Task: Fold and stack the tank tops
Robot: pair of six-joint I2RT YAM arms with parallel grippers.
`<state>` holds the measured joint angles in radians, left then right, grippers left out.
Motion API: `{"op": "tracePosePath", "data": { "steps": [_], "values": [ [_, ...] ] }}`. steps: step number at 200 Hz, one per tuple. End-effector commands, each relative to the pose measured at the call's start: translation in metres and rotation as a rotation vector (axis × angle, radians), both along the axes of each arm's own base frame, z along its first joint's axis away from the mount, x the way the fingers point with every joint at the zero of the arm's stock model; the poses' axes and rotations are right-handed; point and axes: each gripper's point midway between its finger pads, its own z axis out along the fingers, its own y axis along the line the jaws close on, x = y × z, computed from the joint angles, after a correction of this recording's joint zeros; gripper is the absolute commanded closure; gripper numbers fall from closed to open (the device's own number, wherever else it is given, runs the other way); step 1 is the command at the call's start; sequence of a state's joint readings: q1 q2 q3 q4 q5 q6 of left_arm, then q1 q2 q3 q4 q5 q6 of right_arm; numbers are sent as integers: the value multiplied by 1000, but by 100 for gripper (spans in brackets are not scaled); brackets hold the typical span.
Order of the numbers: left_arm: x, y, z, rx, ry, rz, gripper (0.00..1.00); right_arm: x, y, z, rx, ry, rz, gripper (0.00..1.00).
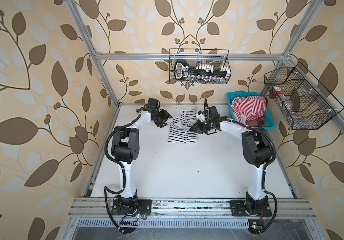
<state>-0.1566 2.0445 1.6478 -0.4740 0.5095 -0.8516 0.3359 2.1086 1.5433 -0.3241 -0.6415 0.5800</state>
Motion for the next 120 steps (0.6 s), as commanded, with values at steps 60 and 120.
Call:
{"op": "tracePosePath", "data": {
  "steps": [60,120],
  "values": [
    [-59,-18,-9,139,26,-113,44,64,-3,-11,42,7,-63,78],
    [-80,-39,-36,164,85,-190,42,115,-19,-24,106,14,-159,82]
  ]
}}
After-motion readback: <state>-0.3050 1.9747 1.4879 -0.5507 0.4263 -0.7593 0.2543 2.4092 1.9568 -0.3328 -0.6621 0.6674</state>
